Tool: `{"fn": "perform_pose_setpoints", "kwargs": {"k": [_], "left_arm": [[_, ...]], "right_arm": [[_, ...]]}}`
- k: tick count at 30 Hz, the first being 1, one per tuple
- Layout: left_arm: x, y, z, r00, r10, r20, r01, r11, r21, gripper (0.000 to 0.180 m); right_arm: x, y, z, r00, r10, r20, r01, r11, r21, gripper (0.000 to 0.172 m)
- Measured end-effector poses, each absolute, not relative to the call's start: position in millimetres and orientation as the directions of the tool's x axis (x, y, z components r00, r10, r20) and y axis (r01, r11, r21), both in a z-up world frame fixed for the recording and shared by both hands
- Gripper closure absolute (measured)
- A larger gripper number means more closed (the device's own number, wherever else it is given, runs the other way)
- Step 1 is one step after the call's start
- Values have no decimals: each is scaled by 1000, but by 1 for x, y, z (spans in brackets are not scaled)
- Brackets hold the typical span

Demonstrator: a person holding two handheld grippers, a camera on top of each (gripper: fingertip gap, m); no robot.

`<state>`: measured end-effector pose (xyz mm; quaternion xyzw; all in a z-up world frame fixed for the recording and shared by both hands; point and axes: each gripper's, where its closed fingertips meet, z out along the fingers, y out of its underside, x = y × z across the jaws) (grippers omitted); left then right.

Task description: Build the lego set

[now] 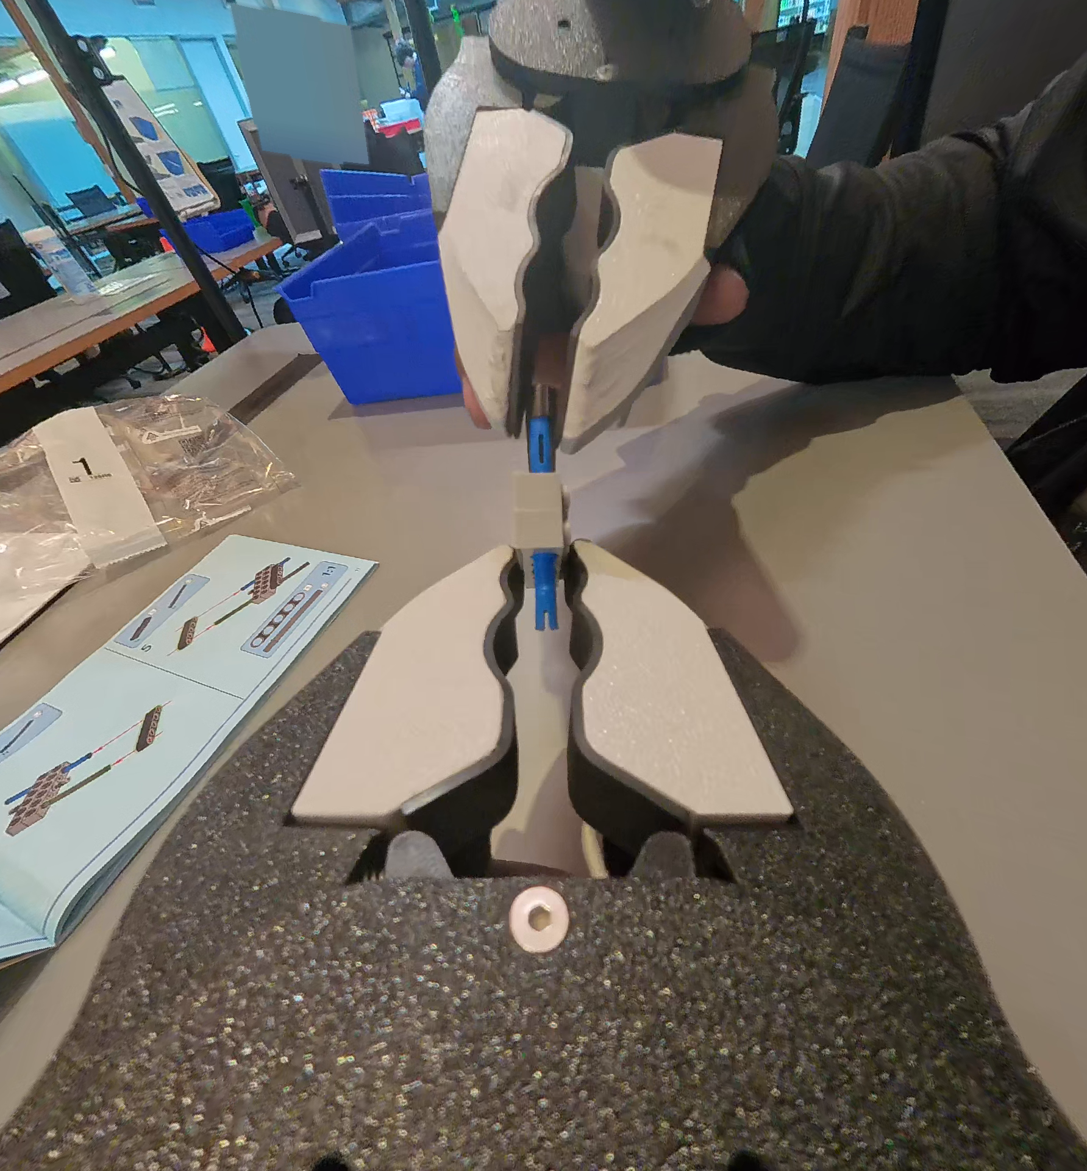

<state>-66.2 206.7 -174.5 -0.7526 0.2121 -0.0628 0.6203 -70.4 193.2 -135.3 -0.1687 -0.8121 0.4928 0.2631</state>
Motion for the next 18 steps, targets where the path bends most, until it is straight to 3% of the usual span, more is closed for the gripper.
{"fn": "perform_pose_setpoints", "kwargs": {"k": [18], "left_arm": [[-66, 206, -196, 890, -425, -167, -300, -267, -916, 169]], "right_arm": [[-69, 192, -155, -830, 506, 236, 52, 492, -869, 164]]}}
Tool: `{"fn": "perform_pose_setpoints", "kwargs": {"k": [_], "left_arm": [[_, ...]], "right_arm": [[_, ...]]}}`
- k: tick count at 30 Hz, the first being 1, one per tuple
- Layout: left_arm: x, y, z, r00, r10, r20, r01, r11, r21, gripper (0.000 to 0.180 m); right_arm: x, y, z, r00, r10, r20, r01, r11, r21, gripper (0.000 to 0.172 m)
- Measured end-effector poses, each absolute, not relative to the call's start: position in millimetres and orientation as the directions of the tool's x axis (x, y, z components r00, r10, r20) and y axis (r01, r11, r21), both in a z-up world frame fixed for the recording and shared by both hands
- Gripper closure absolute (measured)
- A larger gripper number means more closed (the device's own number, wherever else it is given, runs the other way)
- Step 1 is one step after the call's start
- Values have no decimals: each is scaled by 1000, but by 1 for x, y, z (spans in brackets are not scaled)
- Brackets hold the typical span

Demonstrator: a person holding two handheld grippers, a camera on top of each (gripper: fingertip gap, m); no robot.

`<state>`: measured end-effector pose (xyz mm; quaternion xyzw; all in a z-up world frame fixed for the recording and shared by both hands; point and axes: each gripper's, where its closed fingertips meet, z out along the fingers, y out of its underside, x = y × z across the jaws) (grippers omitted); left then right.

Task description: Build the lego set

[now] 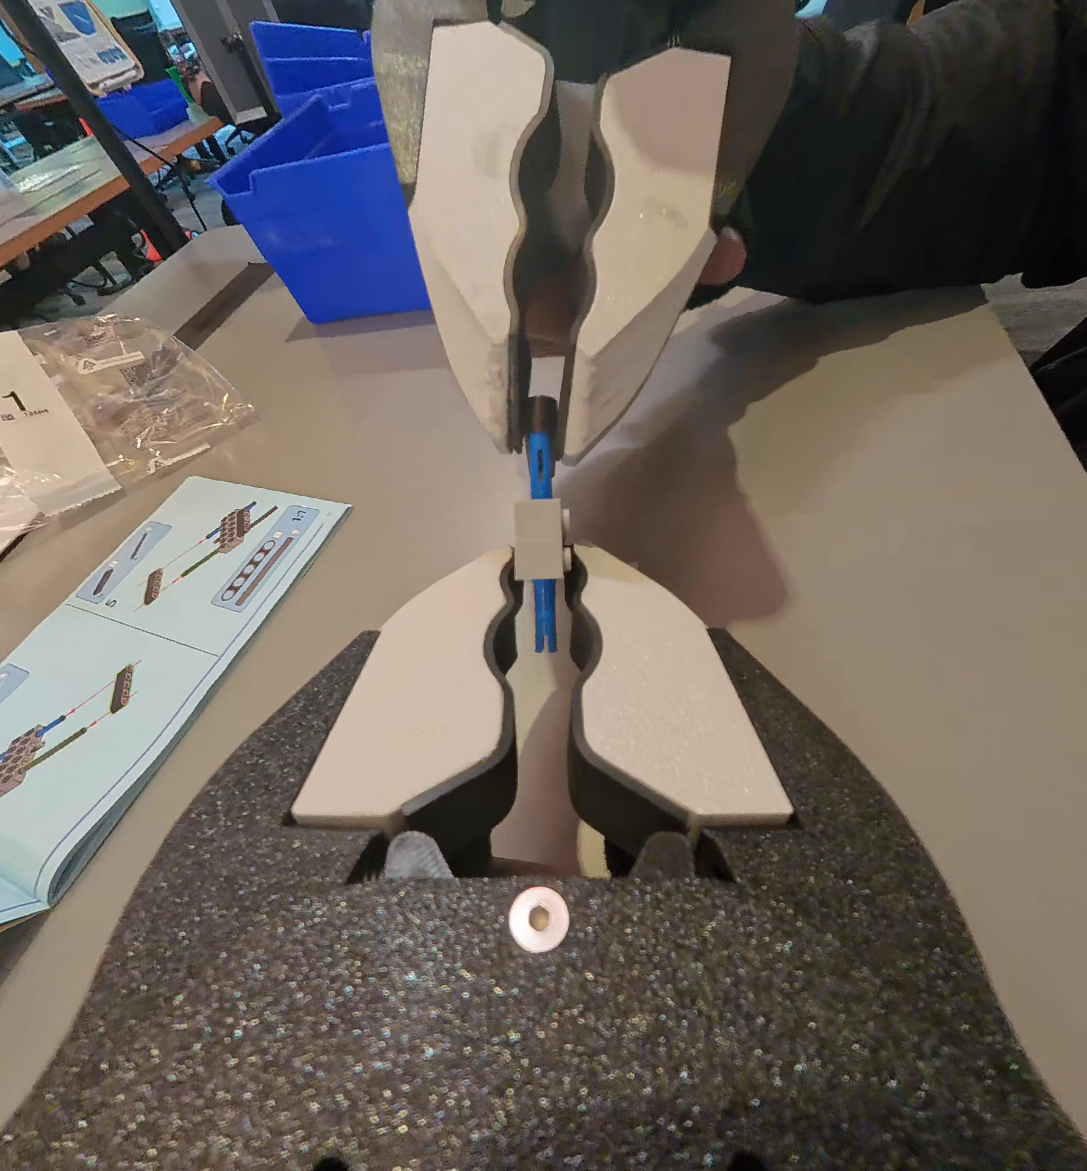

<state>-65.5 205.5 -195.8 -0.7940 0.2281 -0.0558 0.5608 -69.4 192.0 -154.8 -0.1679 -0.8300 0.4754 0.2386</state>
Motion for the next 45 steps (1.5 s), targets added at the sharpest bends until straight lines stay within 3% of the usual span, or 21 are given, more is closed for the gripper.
{"fn": "perform_pose_setpoints", "kwargs": {"k": [18, 24, 30, 36, 45], "left_arm": [[-67, 200, -209, 876, -466, -124, -311, -349, -884, 169], [-67, 202, -198, 880, -458, -126, -279, -284, -917, 169], [-66, 203, -194, 881, -455, -131, -273, -262, -926, 168], [-78, 203, -171, 907, -420, -17, -98, -173, -980, 169], [-82, 199, -144, 859, -474, 190, 183, -62, -981, 169]], "right_arm": [[-71, 190, -168, -821, 553, 142, 96, 379, -920, 164], [-73, 189, -156, -805, 578, 132, 75, 320, -944, 163], [-75, 189, -147, -774, 610, 166, 54, 325, -944, 142], [-76, 204, -138, -729, 663, 168, 72, 319, -945, 136], [-81, 205, -142, -713, 701, 6, 167, 178, -970, 139]]}}
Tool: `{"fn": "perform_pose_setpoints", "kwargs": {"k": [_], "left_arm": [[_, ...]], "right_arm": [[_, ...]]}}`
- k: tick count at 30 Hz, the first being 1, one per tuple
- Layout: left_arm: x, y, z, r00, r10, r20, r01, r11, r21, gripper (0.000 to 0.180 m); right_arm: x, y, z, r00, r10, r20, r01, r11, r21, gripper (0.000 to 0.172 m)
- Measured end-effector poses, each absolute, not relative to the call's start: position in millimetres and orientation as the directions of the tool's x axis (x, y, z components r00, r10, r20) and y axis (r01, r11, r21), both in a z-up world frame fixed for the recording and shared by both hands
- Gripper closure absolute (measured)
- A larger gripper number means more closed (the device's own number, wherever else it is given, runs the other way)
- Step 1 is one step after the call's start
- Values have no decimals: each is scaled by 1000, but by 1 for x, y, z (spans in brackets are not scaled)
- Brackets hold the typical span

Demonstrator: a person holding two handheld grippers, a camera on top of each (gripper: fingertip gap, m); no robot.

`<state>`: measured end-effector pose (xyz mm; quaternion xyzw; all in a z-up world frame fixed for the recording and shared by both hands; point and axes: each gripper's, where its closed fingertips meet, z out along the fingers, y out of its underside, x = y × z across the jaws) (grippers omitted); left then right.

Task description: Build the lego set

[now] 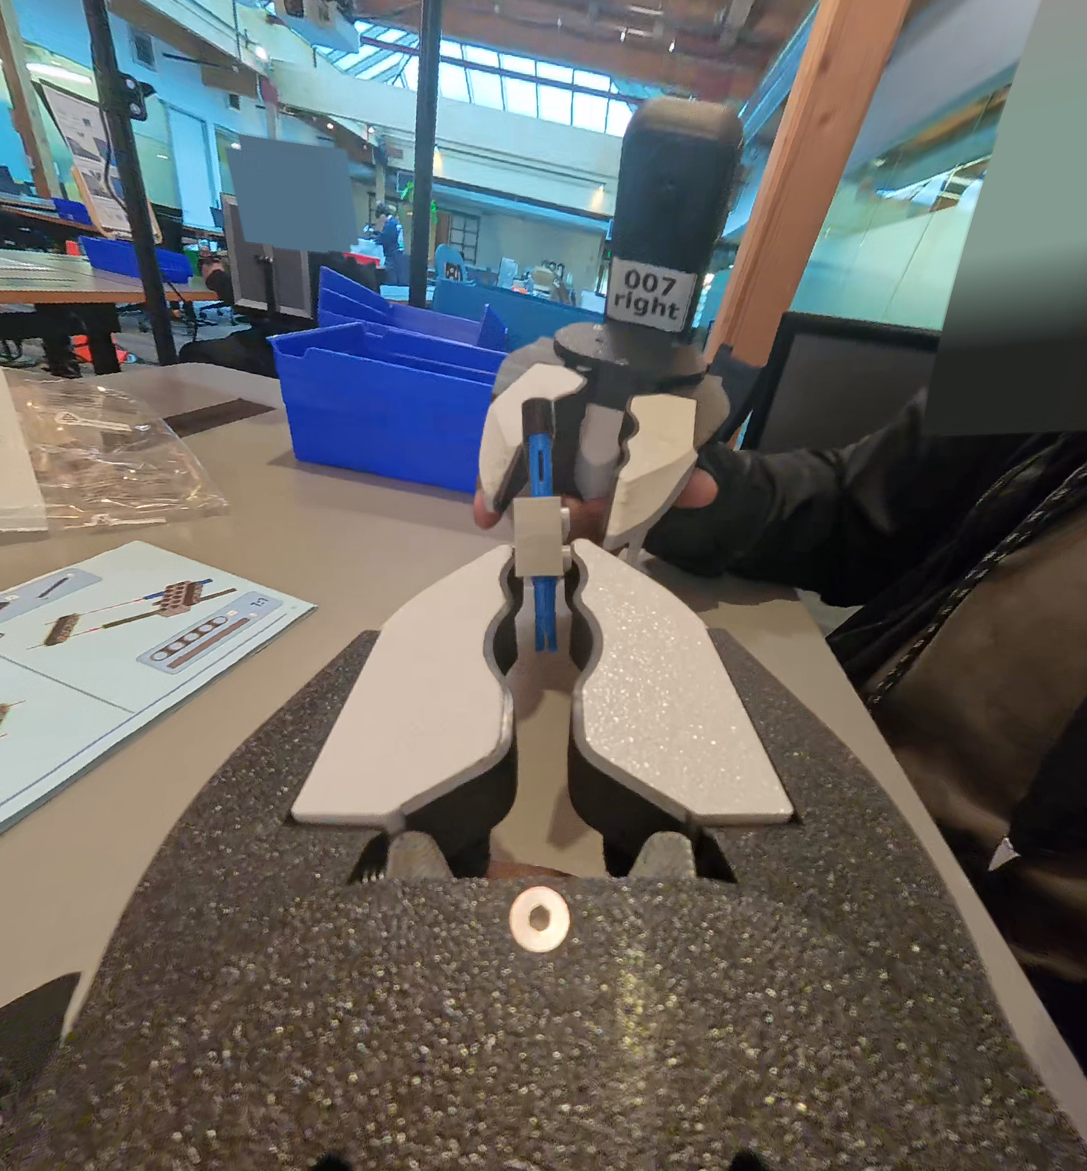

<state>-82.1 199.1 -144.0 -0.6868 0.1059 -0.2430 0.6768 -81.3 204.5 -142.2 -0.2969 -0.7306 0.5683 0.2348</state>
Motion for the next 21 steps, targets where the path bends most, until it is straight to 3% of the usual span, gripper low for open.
{"fn": "perform_pose_setpoints", "kwargs": {"k": [10, 14, 21], "left_arm": [[-75, 195, -137, 789, -548, 279, 296, -60, -953, 168], [-77, 195, -132, 739, -569, 361, 395, -68, -916, 169], [-93, 196, -124, 636, -573, 517, 594, -64, -802, 169]], "right_arm": [[-81, 195, -140, -725, 689, -7, 146, 144, -979, 145], [-83, 195, -136, -676, 714, 184, -2, 249, -969, 145], [-92, 203, -123, -377, 753, 539, -252, 476, -842, 146]]}}
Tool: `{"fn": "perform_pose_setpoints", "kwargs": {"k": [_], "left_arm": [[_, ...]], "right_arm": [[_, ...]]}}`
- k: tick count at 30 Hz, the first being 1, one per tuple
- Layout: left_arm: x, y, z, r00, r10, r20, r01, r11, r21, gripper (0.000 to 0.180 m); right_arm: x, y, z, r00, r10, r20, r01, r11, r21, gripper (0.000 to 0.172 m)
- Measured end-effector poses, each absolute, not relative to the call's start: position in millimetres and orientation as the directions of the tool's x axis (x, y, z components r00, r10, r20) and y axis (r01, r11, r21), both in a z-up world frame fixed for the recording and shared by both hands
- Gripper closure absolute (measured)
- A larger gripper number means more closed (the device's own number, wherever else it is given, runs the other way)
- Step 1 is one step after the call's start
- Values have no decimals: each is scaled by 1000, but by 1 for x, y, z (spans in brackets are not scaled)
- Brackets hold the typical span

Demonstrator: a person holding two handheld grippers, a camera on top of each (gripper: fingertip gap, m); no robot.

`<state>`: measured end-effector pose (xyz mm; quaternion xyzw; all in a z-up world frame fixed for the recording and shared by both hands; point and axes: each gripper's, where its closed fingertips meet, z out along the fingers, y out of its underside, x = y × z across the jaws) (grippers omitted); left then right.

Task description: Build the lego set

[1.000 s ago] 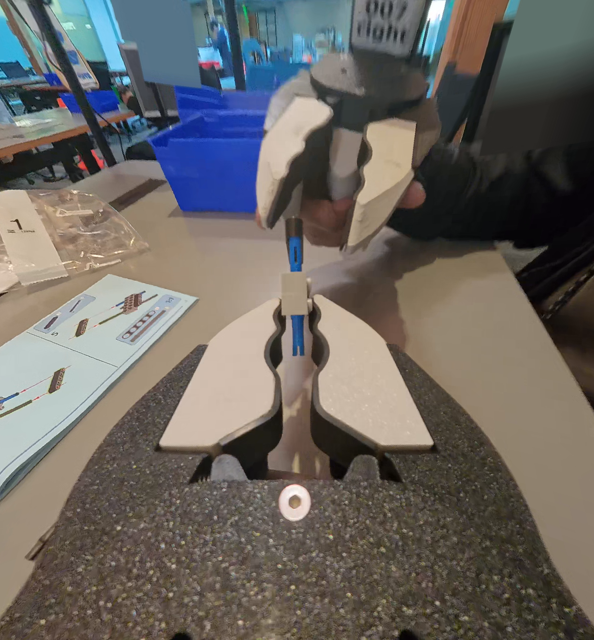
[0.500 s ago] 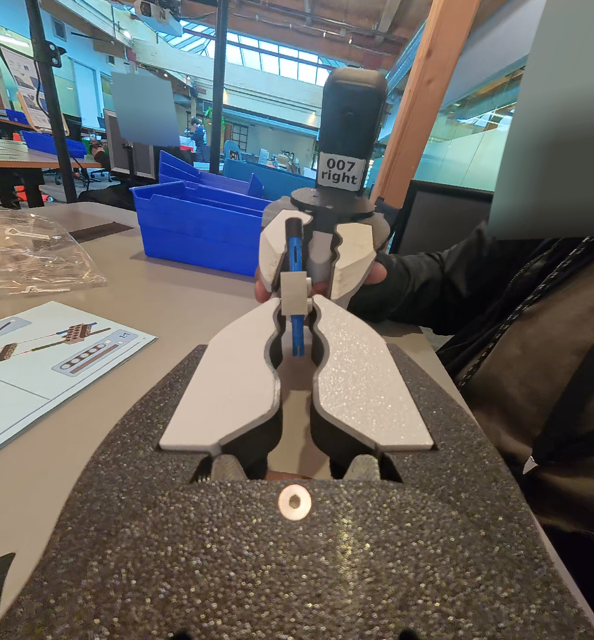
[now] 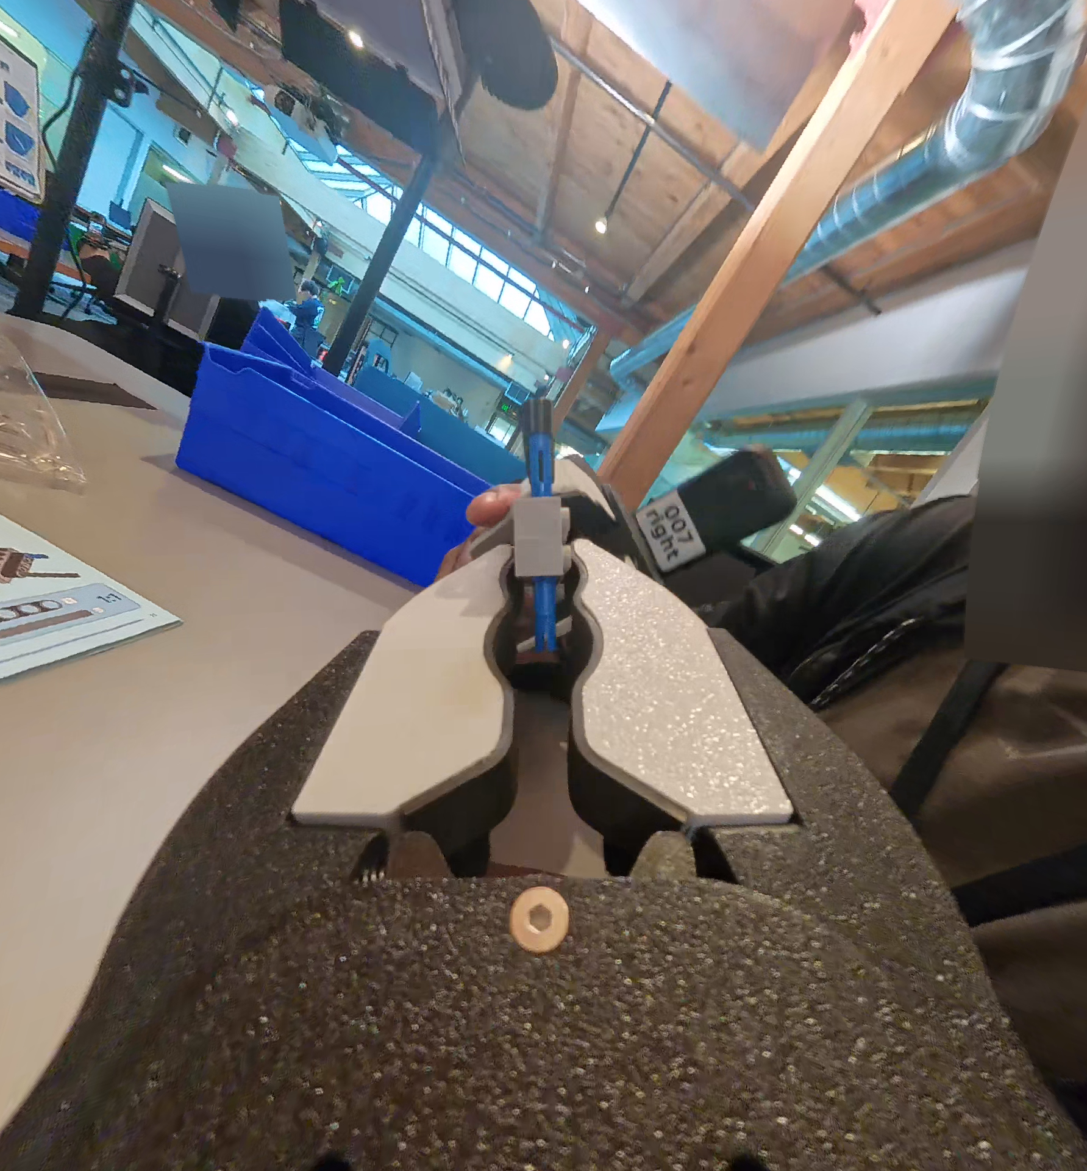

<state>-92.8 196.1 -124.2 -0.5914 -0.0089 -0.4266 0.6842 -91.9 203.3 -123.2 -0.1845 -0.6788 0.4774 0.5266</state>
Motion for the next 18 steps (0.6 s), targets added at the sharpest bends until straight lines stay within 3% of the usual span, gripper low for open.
{"fn": "perform_pose_setpoints", "kwargs": {"k": [6, 18], "left_arm": [[-91, 198, -125, 622, -576, 531, 609, -71, -790, 168], [-85, 199, -127, 604, -591, 534, 607, -93, -790, 168]], "right_arm": [[-96, 199, -125, -190, 660, 727, -305, 664, -683, 146], [-98, 197, -128, -110, 609, 786, -305, 732, -610, 155]]}}
